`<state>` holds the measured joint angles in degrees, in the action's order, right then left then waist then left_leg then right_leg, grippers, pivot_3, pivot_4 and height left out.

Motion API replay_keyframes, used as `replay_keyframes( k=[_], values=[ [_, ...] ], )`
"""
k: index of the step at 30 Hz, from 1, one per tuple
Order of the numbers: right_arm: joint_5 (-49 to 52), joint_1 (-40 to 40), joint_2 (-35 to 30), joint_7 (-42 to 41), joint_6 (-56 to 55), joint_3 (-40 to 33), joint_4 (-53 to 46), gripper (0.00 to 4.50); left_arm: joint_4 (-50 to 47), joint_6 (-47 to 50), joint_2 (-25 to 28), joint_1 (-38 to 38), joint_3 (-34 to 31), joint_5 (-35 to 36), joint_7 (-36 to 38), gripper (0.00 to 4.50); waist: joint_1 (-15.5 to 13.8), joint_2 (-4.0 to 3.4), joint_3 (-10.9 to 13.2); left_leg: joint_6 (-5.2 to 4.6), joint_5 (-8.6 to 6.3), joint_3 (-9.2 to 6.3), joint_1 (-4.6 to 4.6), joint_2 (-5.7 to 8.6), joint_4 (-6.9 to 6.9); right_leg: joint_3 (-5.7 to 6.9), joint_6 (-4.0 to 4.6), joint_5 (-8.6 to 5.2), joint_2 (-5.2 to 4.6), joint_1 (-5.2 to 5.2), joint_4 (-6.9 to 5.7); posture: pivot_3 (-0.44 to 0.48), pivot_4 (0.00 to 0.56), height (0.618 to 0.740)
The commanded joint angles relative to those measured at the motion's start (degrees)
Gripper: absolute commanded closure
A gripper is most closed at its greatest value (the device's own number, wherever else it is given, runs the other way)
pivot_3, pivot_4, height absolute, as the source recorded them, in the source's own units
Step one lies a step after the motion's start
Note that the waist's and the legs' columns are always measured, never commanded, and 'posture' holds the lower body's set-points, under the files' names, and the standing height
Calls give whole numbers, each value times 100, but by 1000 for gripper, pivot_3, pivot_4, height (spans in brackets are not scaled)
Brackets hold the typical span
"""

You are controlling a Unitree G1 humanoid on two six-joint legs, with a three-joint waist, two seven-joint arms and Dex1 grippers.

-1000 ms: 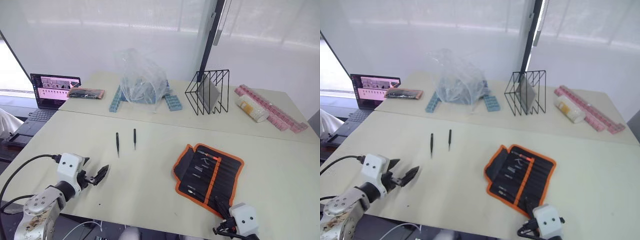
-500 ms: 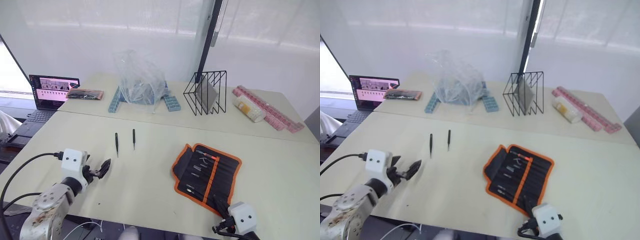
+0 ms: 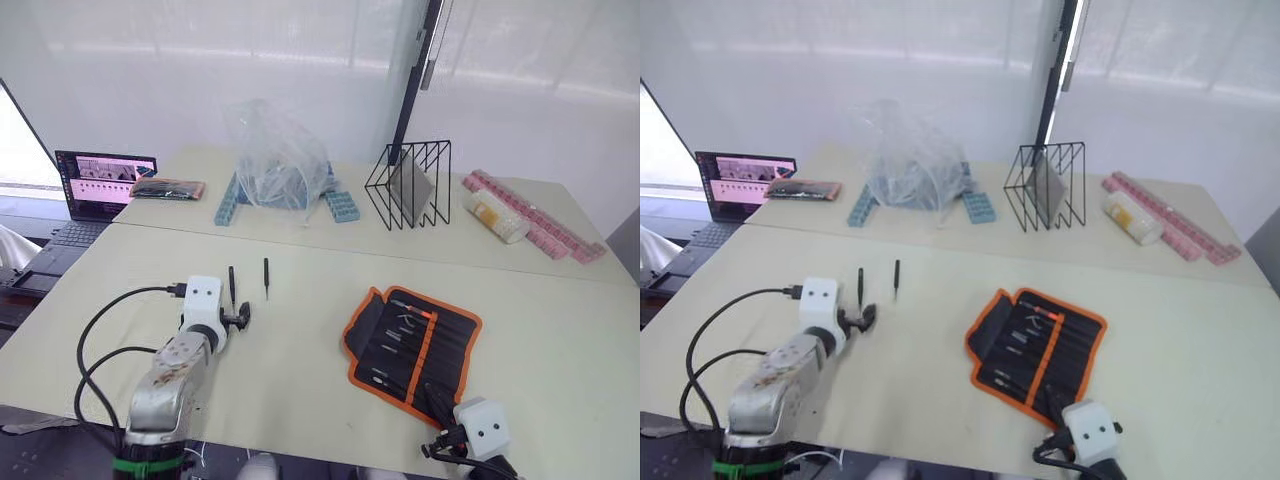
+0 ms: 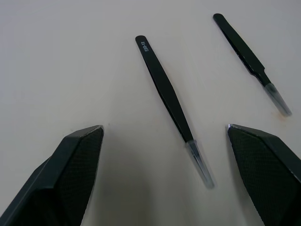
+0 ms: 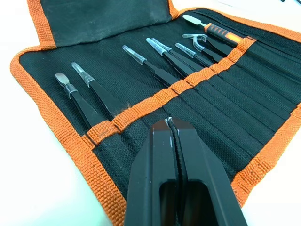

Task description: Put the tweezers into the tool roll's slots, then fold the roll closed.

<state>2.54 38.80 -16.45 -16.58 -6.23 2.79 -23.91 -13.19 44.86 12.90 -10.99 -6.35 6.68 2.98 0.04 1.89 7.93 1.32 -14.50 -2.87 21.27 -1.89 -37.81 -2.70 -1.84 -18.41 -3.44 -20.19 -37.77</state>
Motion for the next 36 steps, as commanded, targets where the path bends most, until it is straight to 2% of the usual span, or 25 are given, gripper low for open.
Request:
replay_keyframes(
  k=[1, 4, 15, 23, 27, 28, 30, 36],
  values=[
    [-98, 18, -8, 25, 430, 43, 212, 4500, 743, -251, -77, -169, 93, -175, -100, 31, -8, -8, 0, 2, 0, 0, -1, 0, 0, -1, 5, -2, -1, 0, 0, 0, 150, 720],
    [-105, -7, -23, 38, 499, 49, 154, 4500, 1011, -383, -193, -302, 76, -82, -34, 778, -22, -18, -3, 41, -15, -1, -1, 0, 2, -1, 20, -7, 0, 2, -1, 0, 150, 720],
    [-117, 43, -19, 86, 665, 20, -37, 4500, 1100, -669, -298, -392, 93, -118, 52, 4411, -67, -33, -5, 56, -7, 1, -2, 6, 3, 5, -17, 12, 2, -1, 12, 0, 150, 720],
    [-131, 147, 5, 120, 681, 37, -74, 4500, 714, -1093, 252, -469, -86, -97, 456, 4463, -61, -29, 18, 60, -8, -4, 23, 4, 7, 10, -18, 13, 1, -19, 21, 0, 150, 720],
    [-120, 194, 17, 130, 665, 30, -68, 4500, 528, -1450, 599, -574, -32, -57, 879, 4463, -43, -10, 24, 26, 22, -3, 85, 2, 8, 15, -15, 21, 5, -61, 18, 0, 150, 720],
    [-120, 208, 22, 134, 660, 32, -66, 4500, 517, -1533, 690, -635, -4, -34, 1021, 4463, -41, -2, 27, 26, 23, -1, 100, 2, 8, 14, 10, 36, 4, -75, 17, 0, 150, 720],
    [-125, 244, 30, 135, 634, 36, -57, 4500, 522, -1743, 861, -766, 100, 43, 1404, 4463, -43, 7, 36, 27, 23, 0, 115, 4, 11, 13, 21, 43, 3, -91, 19, 0, 150, 720],
    [-96, 440, 57, 147, 482, 50, -54, 4500, 575, -2040, 1255, -1857, 711, 714, 3313, 4463, -78, 32, 51, 27, 23, 0, 127, 7, 12, 22, 21, 44, -1, -94, 33, 0, 150, 720]
  ],
)
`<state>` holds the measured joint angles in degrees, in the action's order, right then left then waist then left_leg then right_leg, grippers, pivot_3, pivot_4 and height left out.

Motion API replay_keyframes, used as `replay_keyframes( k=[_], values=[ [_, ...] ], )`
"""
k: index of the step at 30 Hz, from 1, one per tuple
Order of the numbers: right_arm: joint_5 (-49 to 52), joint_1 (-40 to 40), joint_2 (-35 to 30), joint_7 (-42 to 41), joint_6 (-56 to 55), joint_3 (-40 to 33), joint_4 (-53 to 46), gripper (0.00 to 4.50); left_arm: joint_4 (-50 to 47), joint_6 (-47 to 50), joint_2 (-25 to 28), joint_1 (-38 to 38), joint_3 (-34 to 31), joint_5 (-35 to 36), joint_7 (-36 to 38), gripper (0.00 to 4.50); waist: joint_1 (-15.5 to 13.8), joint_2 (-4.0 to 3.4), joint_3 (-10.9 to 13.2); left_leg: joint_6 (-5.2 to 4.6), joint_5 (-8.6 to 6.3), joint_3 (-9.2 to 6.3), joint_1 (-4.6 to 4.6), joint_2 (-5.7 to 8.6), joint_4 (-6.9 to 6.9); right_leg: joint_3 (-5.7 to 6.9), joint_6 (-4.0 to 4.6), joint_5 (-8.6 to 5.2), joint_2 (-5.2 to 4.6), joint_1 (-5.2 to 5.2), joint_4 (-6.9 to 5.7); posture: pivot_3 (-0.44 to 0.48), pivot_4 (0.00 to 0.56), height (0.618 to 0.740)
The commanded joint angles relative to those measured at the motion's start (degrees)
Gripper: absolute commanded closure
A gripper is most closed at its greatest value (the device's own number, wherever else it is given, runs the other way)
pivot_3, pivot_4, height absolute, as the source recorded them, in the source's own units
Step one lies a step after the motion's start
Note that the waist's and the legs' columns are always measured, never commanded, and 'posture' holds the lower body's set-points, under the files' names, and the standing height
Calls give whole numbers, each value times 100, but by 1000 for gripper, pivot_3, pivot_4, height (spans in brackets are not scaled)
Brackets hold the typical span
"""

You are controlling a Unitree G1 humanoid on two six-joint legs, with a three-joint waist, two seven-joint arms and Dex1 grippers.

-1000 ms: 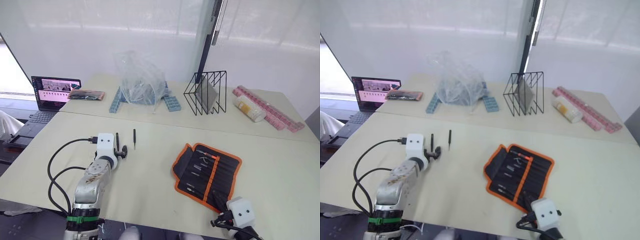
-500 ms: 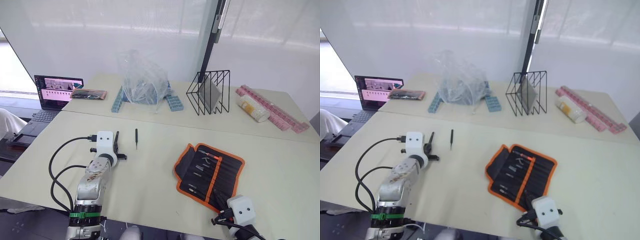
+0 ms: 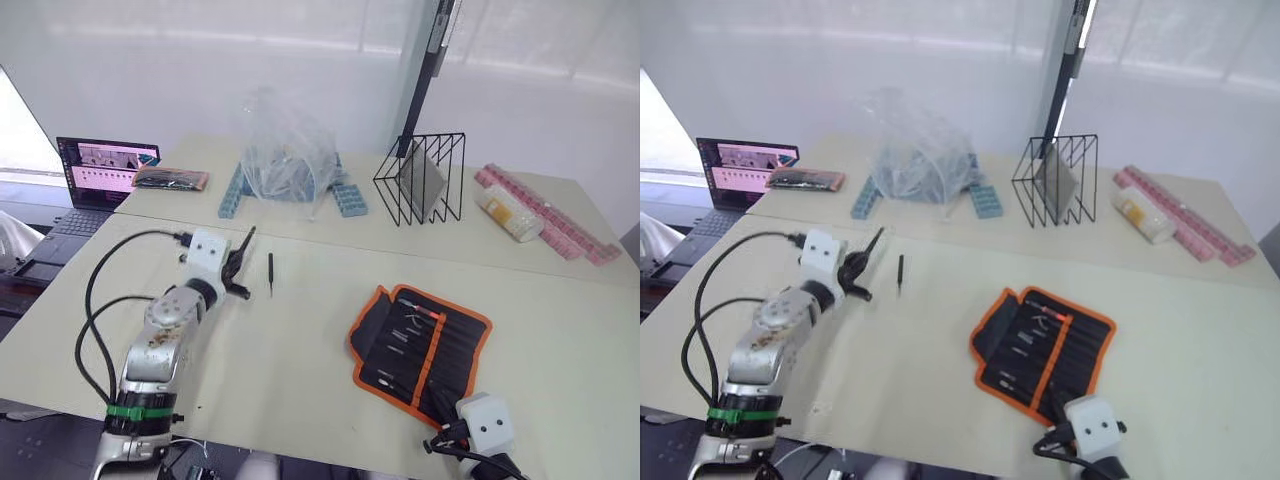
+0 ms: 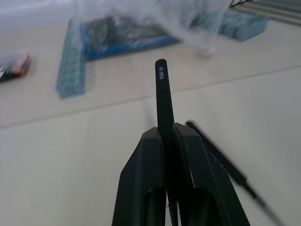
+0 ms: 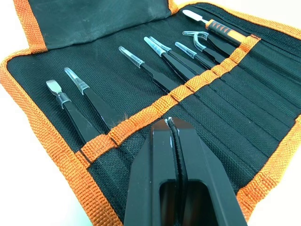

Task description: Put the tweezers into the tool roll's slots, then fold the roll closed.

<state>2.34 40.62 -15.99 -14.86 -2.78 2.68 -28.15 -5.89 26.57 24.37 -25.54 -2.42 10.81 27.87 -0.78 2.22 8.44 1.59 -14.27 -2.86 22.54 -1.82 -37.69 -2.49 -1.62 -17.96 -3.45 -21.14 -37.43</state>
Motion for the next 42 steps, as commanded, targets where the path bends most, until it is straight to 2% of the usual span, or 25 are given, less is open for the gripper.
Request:
replay_keyframes(
  k=[1, 4, 6, 9, 14, 18, 24, 30, 37, 42],
  values=[
    [-50, 290, 13, -34, 102, 63, 361, 4500, -80, -241, 157, -573, 463, 349, 1122, 4463, 9, -3, 1, 0, 0, 2, 1, 1, 0, -1, 0, 0, 0, 3, 1, 0, 150, 720],
    [-12, 362, -11, -74, 42, 53, 323, 4500, 107, -222, 253, -968, 843, 485, 1892, 4463, 26, -4, -1, -2, 0, 7, 2, 2, 11, 0, -1, -1, 7, 5, 15, 0, 150, 720],
    [41, 484, -67, -145, -38, 3, 249, 4500, 223, -300, 289, -1400, 1477, 511, 2858, 4463, 32, -9, 3, -3, 1, 14, 2, 10, 27, 0, -2, 0, 12, 5, 24, 0, 150, 720],
    [79, 510, -150, -225, -53, -48, 193, 4500, 461, -507, 258, -1833, 2166, 375, 3761, 4463, 20, -11, 4, -4, 2, 37, 14, 19, 41, 14, -4, -3, 23, -1, 29, 0, 150, 720],
    [121, 574, -230, -334, -52, -105, 89, 4500, 885, -901, 144, -2261, 3188, -335, 4389, 4463, 53, -26, 11, -8, 1, 40, 19, 16, 52, 12, -2, -7, 32, -5, 33, 0, 150, 720],
    [98, 756, -288, -414, -97, -68, -75, 4500, 966, -971, 48, -2449, 3561, -563, 4772, 4463, 55, -36, 16, -9, 1, 41, 19, 16, 51, 13, -4, -8, 33, -5, 30, 0, 150, 720],
    [75, 903, -373, -539, -121, 54, -220, 4500, 1143, -1104, -52, -2689, 3935, -1053, 5001, 4463, 56, -39, 17, -11, 2, 40, 19, 13, 47, 14, -5, -9, 37, -5, 27, 0, 150, 720],
    [23, 702, -382, -483, 24, 75, -165, 4500, 1168, -1113, -233, -2788, 4186, -1430, 5110, 4463, 91, -39, 17, -11, 3, 40, 18, 11, 45, 12, -4, -8, 41, -5, 23, 0, 150, 720],
    [-31, 645, -394, -459, 191, 82, -179, 4500, 1214, -1035, -445, -2769, 4346, -1775, 5025, 4463, 108, -41, 18, -13, 3, 40, 11, 9, 11, 8, -2, -11, 44, -4, -22, 0, 150, 720],
    [-29, 644, -420, -478, 371, 97, -225, 4500, 1396, -1117, -630, -2799, 4407, -2002, 4909, 4463, 96, -41, 18, -13, 3, 39, 1, 8, -11, 6, -31, -31, 46, 1, -54, 0, 150, 720]
  ],
)
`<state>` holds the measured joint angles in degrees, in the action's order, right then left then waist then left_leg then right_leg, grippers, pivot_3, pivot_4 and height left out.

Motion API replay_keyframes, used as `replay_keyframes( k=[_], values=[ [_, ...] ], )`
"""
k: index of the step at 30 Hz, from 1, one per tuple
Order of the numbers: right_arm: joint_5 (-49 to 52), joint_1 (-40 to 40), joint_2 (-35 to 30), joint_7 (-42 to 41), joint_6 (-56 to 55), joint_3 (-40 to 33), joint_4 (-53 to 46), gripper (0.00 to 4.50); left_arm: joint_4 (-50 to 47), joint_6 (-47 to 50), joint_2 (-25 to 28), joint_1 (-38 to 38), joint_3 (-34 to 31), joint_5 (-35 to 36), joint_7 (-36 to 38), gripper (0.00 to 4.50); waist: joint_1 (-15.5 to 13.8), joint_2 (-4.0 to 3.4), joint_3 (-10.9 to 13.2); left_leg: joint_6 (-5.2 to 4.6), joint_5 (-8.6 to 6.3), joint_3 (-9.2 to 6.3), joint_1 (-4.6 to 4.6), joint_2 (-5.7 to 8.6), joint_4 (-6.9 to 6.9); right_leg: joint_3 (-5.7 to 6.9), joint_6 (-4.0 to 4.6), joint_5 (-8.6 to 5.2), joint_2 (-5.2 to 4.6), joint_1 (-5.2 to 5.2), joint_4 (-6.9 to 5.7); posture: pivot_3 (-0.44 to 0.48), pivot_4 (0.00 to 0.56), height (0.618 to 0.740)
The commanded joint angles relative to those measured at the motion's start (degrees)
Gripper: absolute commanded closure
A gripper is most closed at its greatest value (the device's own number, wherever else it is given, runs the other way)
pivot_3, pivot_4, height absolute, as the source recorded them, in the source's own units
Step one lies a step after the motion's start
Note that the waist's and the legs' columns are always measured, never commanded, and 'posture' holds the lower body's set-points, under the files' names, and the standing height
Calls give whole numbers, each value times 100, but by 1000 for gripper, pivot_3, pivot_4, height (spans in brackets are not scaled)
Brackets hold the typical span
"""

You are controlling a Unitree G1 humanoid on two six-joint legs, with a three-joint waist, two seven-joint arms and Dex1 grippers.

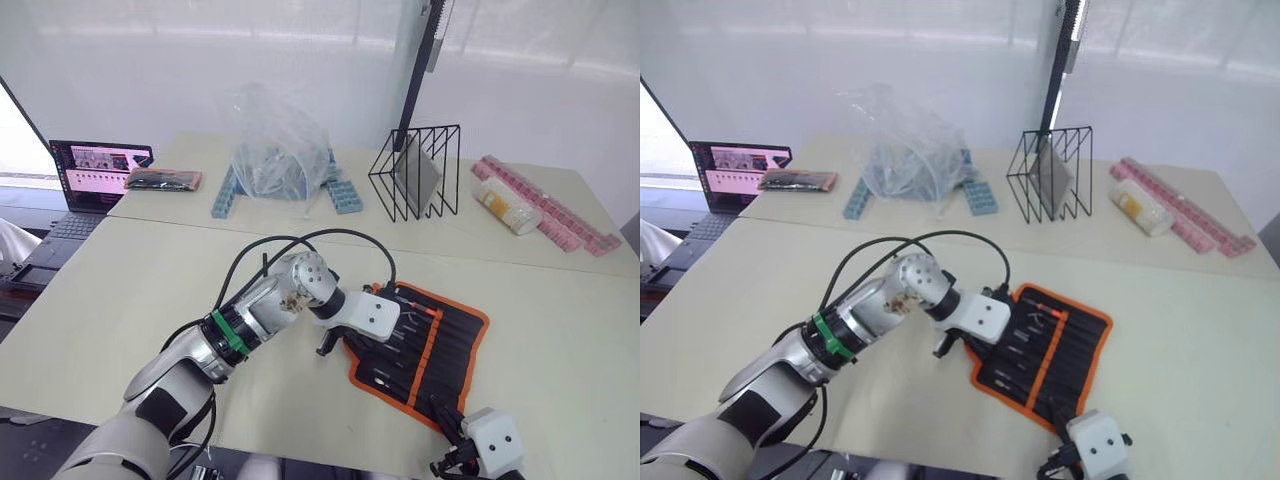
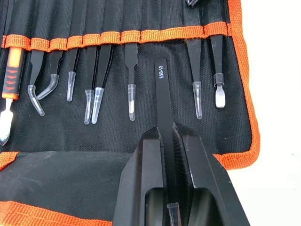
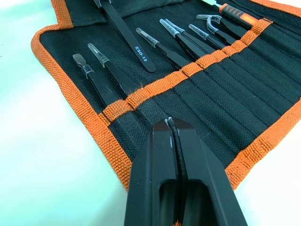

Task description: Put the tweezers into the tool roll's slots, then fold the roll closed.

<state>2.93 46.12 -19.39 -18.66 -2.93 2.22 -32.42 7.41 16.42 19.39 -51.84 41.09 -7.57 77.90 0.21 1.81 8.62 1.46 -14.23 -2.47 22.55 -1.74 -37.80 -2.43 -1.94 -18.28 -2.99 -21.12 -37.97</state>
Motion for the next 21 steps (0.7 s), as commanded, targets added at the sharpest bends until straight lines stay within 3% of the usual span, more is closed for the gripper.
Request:
replay_keyframes(
  k=[1, 21],
  values=[
    [-92, 90, -83, -102, 412, 161, 198, 4500, 121, -155, -167, -177, 63, -215, -124, 4463, -4, 0, 0, -1, 0, 0, -3, 0, -1, 0, 0, 0, 0, 3, -1, 0, 150, 720],
    [-115, 78, -43, -39, 631, 279, 32, 4500, 267, -835, -574, 175, 206, -607, -290, 4463, -22, 6, -5, -3, 2, 0, -20, 0, -2, -2, 5, 3, 2, 19, -5, 0, 150, 720]
  ],
)
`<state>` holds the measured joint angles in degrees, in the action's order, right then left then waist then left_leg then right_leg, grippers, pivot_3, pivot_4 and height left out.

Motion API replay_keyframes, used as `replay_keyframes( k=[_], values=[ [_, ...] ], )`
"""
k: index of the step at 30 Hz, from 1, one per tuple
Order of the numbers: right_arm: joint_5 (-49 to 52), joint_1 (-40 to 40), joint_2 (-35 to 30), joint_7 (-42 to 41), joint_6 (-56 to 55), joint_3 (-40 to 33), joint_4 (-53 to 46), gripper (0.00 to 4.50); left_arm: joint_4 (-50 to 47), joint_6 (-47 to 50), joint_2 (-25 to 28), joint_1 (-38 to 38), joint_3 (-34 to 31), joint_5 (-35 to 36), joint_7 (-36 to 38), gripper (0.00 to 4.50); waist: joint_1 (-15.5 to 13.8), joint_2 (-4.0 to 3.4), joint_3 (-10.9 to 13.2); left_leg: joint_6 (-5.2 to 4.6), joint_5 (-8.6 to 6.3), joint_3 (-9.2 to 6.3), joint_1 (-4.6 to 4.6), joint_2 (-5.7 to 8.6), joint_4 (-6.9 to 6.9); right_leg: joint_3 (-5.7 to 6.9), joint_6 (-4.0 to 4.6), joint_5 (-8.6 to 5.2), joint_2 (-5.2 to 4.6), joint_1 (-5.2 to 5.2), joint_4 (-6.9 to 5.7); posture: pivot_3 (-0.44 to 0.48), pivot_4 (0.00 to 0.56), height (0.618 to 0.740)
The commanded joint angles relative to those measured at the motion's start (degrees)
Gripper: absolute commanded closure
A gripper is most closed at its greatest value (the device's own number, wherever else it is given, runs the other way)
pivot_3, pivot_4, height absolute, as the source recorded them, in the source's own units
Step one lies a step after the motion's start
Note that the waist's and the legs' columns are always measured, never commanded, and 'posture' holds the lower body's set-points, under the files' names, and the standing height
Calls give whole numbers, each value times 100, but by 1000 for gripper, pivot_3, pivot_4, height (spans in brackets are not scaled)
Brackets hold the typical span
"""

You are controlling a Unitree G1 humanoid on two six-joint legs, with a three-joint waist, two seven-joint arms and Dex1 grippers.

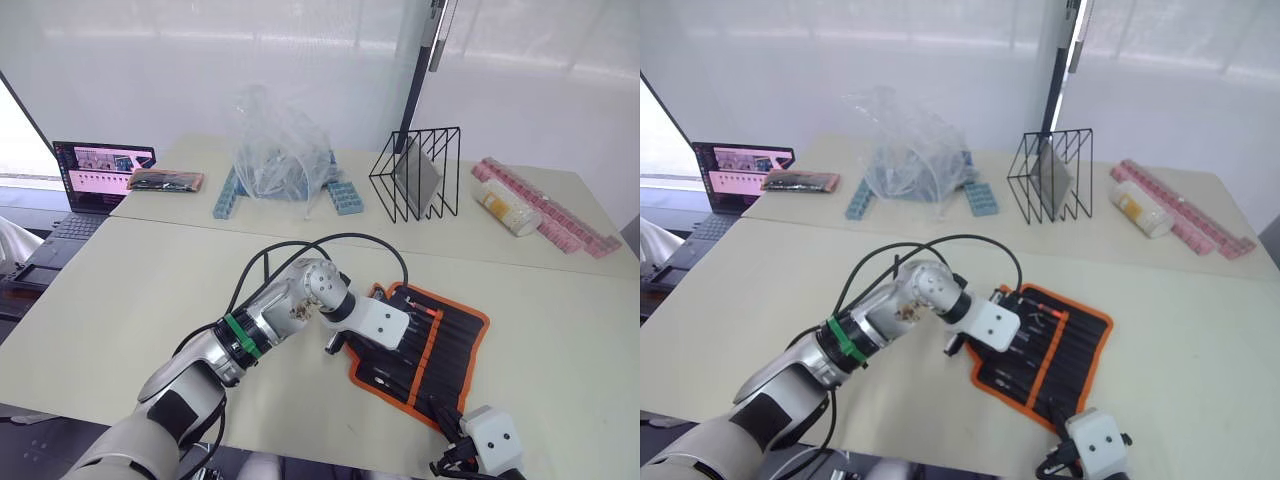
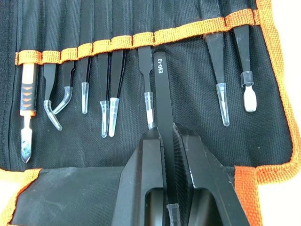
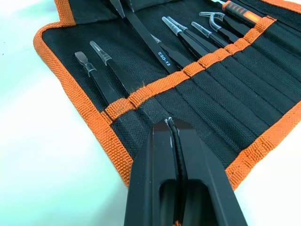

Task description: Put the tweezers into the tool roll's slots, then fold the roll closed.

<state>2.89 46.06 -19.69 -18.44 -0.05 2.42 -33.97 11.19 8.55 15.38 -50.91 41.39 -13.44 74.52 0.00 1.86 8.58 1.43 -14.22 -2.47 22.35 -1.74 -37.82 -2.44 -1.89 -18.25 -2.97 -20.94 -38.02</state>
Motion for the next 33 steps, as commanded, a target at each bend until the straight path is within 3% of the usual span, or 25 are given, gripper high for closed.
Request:
replay_keyframes(
  k=[1, 20, 33],
  values=[
    [-115, 79, -12, -58, 352, 261, 183, 4500, -101, -74, -204, 81, 184, -21, 44, 4463, -3, 1, 0, 0, 0, 0, -2, 0, 0, 0, 0, 0, 0, 2, 0, 0, 150, 720],
    [-160, 22, 31, 31, 464, 302, 130, 4500, 311, -936, -435, 14, 75, 161, 313, 4463, -54, 2, -2, 0, 0, 0, -7, 1, -2, 2, 2, 1, 0, 14, 1, 0, 150, 720],
    [-169, 62, 46, 124, 459, 340, 122, 4500, 784, -1083, -840, -60, 89, -41, 95, 4463, -65, 2, -3, 0, 0, -1, -7, 4, -4, 3, 1, 1, -2, 16, 2, 0, 150, 720]
  ],
)
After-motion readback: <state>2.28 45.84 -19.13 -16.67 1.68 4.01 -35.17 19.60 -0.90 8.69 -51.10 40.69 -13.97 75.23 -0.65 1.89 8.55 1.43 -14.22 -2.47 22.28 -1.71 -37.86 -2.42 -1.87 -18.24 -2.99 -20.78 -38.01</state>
